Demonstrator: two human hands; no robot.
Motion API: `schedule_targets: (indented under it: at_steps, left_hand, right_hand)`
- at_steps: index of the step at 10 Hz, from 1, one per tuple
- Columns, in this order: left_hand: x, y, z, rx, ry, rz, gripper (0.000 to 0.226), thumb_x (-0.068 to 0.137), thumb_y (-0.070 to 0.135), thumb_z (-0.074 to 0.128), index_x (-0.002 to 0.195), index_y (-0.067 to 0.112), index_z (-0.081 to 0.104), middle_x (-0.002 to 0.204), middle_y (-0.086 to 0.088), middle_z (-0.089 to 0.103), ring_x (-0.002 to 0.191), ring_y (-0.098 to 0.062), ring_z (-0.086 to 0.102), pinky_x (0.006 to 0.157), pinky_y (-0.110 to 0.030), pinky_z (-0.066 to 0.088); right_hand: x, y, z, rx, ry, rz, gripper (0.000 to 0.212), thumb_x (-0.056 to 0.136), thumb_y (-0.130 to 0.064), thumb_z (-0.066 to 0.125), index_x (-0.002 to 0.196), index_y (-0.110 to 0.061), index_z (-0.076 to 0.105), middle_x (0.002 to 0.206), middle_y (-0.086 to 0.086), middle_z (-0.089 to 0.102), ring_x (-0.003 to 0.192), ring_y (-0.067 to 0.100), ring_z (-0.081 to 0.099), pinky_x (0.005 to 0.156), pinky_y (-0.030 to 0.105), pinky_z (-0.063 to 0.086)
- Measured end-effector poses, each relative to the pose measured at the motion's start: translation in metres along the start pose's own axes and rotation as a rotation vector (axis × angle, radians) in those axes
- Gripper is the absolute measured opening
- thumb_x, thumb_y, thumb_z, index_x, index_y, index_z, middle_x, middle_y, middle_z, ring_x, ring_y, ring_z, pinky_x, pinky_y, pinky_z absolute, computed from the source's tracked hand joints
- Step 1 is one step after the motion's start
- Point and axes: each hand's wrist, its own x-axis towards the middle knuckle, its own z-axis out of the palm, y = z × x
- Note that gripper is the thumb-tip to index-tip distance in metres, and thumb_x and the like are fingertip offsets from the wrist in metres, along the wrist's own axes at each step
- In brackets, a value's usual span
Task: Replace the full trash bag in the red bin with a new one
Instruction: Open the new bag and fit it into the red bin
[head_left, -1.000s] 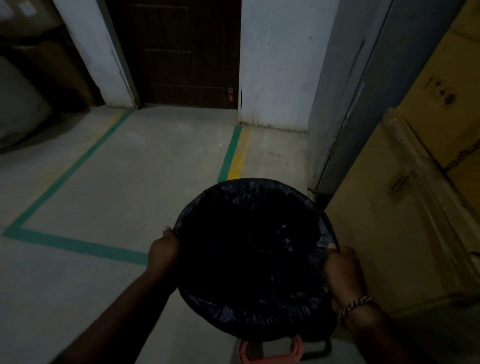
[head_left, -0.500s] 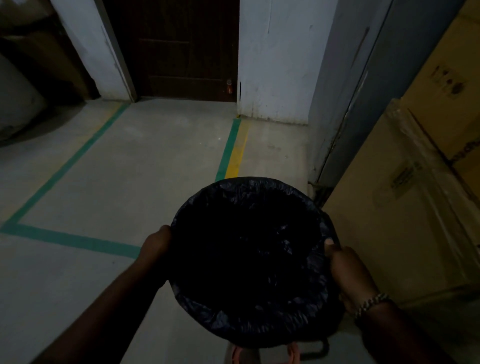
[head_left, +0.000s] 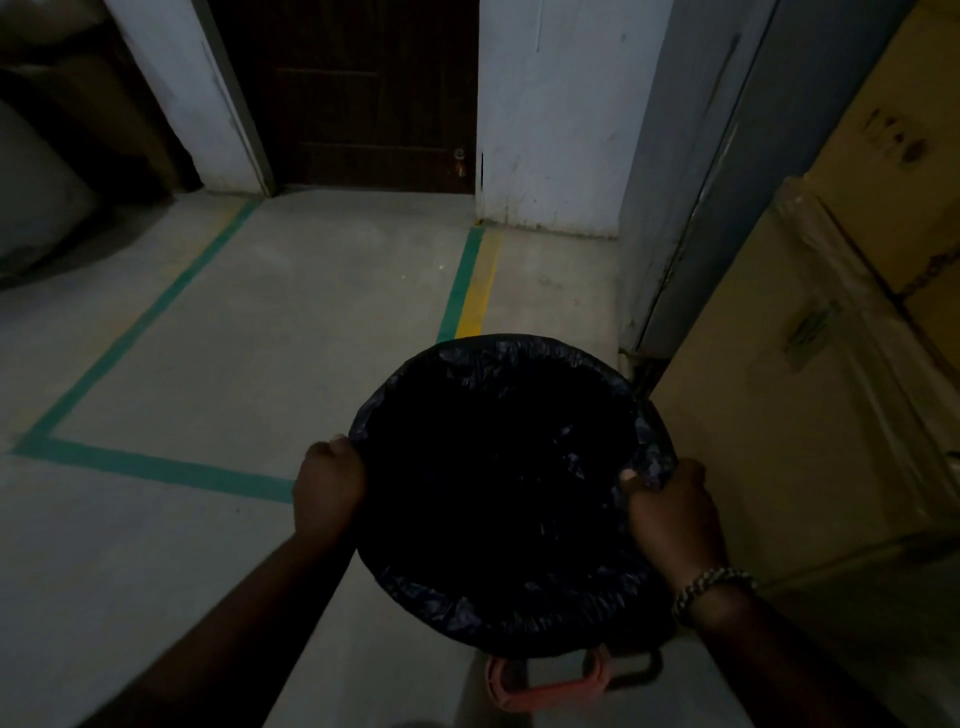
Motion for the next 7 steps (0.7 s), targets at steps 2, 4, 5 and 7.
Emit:
schedule_targets:
  at_steps: [2,4,5,7]
  left_hand:
    - [-0.021,0.022,-0.002,0.288,0.257,0.5,0.037,0.094,0.034,0.056,0.124,0.013,0.056,0.127,-0.017,0.054,0.12,-0.039,0.048,0.097,-0.049,0.04]
    - [-0.061,0.041,0.041,0.823,-0.402,1.274,0.046,0.09,0.041,0.035,0.122,0.021,0.062,0.127,-0.006,0.058,0.122,-0.033,0.05,0.094,-0.043,0.046]
    - [-0.053,0.04,0.069,1.251,-0.59,1.267,0.049,0.098,0.041,0.031,0.142,0.025,0.048,0.152,-0.006,0.039,0.145,-0.035,0.027,0.11,-0.047,0.032]
    - [-0.008,-0.005,0.11,1.504,-0.855,1.202,0.061,0.106,0.045,0.028,0.159,0.019,0.011,0.167,-0.008,0.003,0.154,-0.025,-0.009,0.122,-0.03,0.009]
  right_hand:
    - [-0.022,-0.007,-0.004,-0.515,0.167,-0.437,0.085,0.083,-0.052,0.061,0.152,-0.026,0.019,0.15,0.015,0.029,0.131,0.042,0.038,0.104,0.052,0.043]
    - [-0.043,-0.046,0.01,-0.795,-0.103,-0.867,0.054,0.09,-0.043,0.05,0.141,-0.029,0.047,0.155,0.006,0.035,0.149,0.033,0.02,0.12,0.06,0.014]
    - [-0.036,-0.06,0.025,-1.051,-0.443,-0.753,0.059,0.093,-0.051,0.045,0.148,-0.03,0.041,0.158,0.007,0.03,0.151,0.037,0.012,0.119,0.067,0.002]
    - [0.007,-0.071,0.068,-1.578,-0.754,-0.668,0.082,0.094,-0.068,0.043,0.161,-0.032,0.011,0.168,0.008,0.012,0.152,0.045,0.003,0.115,0.074,0.001]
